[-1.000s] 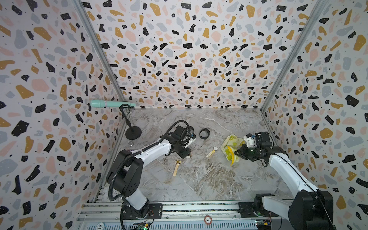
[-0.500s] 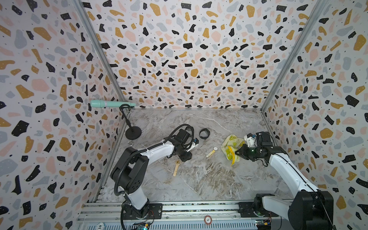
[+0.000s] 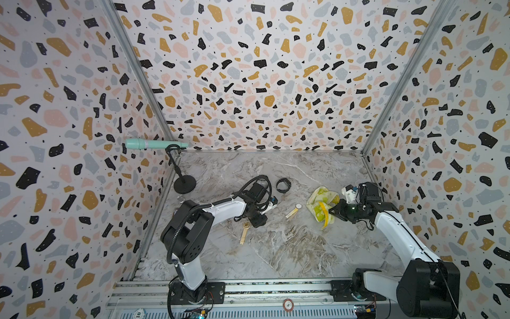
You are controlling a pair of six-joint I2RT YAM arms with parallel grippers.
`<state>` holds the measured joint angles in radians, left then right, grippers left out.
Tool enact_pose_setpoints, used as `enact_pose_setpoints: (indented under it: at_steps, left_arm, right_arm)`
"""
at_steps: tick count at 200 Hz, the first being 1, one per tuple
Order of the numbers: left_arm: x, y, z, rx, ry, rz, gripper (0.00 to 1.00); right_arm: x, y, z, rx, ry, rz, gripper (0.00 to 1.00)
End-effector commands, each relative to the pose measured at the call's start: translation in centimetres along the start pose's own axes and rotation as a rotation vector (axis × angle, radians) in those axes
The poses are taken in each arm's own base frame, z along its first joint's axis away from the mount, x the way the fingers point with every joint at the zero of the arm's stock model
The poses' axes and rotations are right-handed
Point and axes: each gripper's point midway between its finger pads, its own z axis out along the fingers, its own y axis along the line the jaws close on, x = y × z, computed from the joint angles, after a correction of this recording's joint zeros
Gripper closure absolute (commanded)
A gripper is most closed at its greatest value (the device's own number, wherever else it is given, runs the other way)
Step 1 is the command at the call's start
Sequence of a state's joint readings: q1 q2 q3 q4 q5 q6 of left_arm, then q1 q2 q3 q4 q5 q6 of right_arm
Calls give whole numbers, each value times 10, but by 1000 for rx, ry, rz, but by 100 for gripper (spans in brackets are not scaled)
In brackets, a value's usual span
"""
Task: Wipe the watch dial
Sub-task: Pick up the watch at the center of the board.
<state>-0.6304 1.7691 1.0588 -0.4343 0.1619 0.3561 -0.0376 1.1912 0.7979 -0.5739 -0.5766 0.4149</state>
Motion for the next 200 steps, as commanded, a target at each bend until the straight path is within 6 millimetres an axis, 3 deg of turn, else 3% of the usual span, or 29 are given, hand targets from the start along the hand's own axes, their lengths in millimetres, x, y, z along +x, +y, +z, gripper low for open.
enact_pose_setpoints:
  at_steps: [1,95,172,200]
  left_arm:
    - [-6,5,-1,-26,-9,21,54]
    - [-6,-2,12,20,2,28,59]
    - [-4,-12,19,54,25,41,79]
    - [-3,-17,15,60,35,27,81]
  right_arm:
    - [-8,9,-8,-26,-14,-27,100]
    - [-12,5,-10,-29,-20,-12,100]
    - [-11,1,-20,-27,-41,0,100]
    - [-9,-1,-21,-32,-45,6,100]
